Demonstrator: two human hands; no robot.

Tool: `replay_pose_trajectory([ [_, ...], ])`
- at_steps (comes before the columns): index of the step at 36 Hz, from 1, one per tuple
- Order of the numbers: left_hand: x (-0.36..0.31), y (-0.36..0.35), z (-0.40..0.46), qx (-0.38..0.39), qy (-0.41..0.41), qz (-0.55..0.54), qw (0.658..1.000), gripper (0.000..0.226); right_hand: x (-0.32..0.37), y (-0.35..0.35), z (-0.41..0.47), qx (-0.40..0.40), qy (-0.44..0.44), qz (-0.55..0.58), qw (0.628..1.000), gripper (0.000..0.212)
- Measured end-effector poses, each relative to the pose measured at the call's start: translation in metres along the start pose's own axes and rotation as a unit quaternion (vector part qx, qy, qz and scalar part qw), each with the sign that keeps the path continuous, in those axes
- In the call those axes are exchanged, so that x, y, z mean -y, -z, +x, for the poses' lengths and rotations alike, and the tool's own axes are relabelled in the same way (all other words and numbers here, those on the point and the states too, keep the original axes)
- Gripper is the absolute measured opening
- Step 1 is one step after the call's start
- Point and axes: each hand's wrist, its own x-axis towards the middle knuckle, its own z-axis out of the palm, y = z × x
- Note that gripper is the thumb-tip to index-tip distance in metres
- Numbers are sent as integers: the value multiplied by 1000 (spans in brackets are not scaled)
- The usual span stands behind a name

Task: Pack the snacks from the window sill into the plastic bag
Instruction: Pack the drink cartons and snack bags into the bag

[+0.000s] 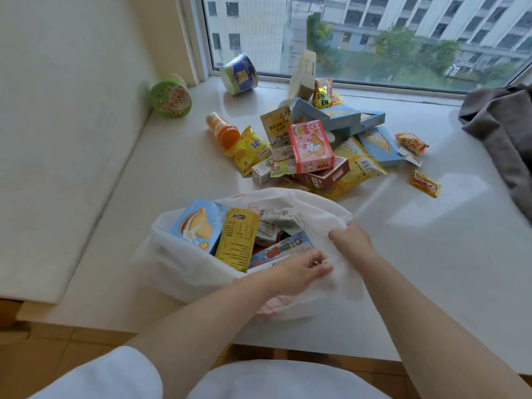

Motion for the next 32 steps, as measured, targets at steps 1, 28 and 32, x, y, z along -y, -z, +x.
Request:
replay_pose_trajectory([
  [1,-1,8,0,-25,12,69,997,18,3,1,0,-1,2,-30,1000,52],
  [28,136,203,-78,-482,251,-64,837,27,151,-207,18,191,329,-489,785,110],
  [32,135,209,-90,-488,168,-169,840,19,149,-212,23,222,323,-509,767,128],
])
